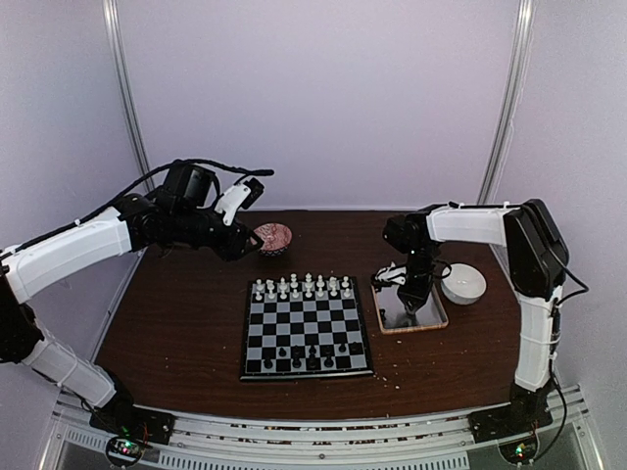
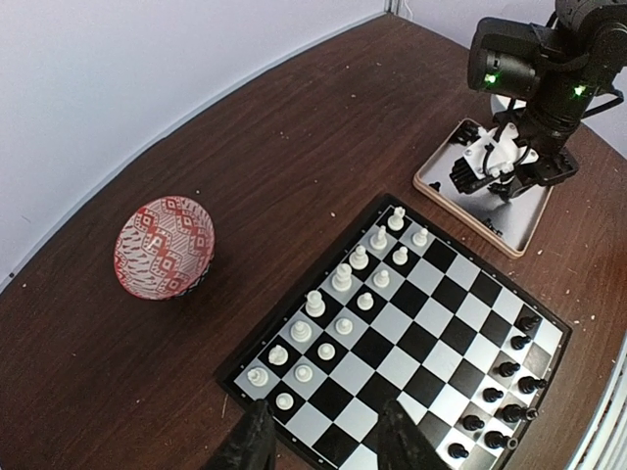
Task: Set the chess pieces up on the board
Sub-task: Move the bishop to the storage box, then pick up the bishop from the storage box.
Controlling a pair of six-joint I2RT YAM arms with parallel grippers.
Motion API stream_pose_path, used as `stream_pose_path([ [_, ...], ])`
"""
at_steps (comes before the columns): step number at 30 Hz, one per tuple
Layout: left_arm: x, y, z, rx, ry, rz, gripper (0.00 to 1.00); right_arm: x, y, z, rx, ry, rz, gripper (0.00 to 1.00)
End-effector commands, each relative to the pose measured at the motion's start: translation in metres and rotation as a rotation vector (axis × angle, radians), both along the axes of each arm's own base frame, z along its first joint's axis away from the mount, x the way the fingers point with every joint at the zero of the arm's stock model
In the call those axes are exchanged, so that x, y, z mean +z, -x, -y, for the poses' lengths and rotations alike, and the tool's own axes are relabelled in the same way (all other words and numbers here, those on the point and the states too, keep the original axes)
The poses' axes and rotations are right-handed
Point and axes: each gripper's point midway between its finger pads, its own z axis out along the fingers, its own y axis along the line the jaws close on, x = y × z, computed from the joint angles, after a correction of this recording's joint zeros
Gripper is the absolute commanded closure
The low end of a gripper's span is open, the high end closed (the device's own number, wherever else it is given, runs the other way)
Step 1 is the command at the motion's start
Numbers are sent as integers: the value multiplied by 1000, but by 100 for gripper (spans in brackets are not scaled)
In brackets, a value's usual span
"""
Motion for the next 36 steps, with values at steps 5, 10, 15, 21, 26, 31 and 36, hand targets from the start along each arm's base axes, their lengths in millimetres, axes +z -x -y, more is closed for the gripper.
stream_pose_path([
  [5, 16, -3, 9, -24, 41, 24, 64, -4, -14, -8, -48, -17, 48, 72],
  [10, 17, -3, 8, -22, 41, 27, 64, -4, -18, -1, -88, 35, 54, 68],
  [15, 18, -2, 8, -24, 44, 27, 64, -8, -16, 14, -107, 126, 59, 67],
  [21, 18, -1, 9, -28, 45, 28, 64, -10, -12, 20, -119, 151, 57, 64],
  [26, 18, -1, 9, -28, 44, 29, 63, -10, -14, 20, -121, 152, 61, 67],
  [31, 16, -2, 9, -30, 43, 24, 63, -9, -16, 19, -122, 149, 64, 77],
  [36, 15, -2, 10, -30, 40, 21, 63, -5, -15, 18, -117, 120, 79, 83],
])
